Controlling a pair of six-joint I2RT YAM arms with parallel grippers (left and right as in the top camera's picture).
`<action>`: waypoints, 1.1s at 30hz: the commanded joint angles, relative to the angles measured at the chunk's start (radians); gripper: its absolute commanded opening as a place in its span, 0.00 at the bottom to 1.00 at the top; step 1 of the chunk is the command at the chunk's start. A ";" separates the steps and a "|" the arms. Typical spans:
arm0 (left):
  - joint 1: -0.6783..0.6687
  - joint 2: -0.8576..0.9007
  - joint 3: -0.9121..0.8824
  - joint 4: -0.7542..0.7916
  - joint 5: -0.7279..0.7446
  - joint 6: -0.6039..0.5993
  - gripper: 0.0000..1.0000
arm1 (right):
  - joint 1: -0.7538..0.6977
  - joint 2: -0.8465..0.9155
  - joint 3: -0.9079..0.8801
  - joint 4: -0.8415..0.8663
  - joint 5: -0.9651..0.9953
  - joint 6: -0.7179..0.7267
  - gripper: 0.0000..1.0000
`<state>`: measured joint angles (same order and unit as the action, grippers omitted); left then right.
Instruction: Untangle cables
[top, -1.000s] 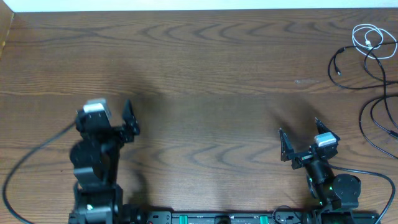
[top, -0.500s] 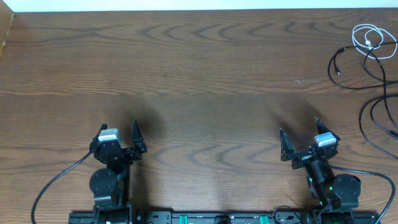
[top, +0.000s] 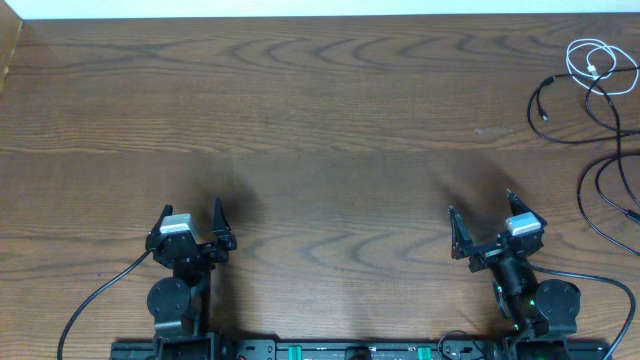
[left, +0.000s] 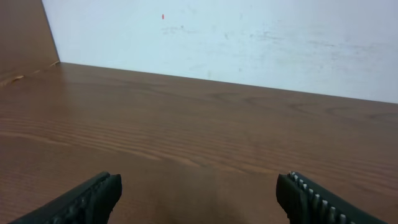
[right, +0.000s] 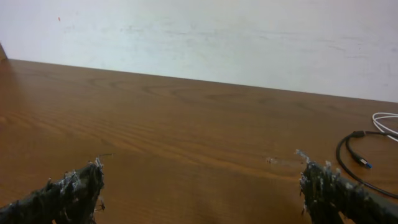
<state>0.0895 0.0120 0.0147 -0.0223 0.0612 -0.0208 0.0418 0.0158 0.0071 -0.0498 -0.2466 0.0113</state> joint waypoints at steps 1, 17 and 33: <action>-0.004 0.002 -0.010 -0.045 0.001 0.017 0.85 | 0.005 -0.003 -0.002 -0.006 -0.002 0.010 0.99; -0.004 0.025 -0.010 -0.045 0.001 0.017 0.85 | 0.005 -0.003 -0.002 -0.006 -0.002 0.010 0.99; -0.004 0.025 -0.010 -0.045 0.001 0.017 0.85 | 0.005 -0.003 -0.002 -0.006 -0.002 0.010 0.99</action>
<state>0.0895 0.0341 0.0147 -0.0223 0.0612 -0.0208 0.0418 0.0158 0.0071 -0.0498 -0.2466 0.0113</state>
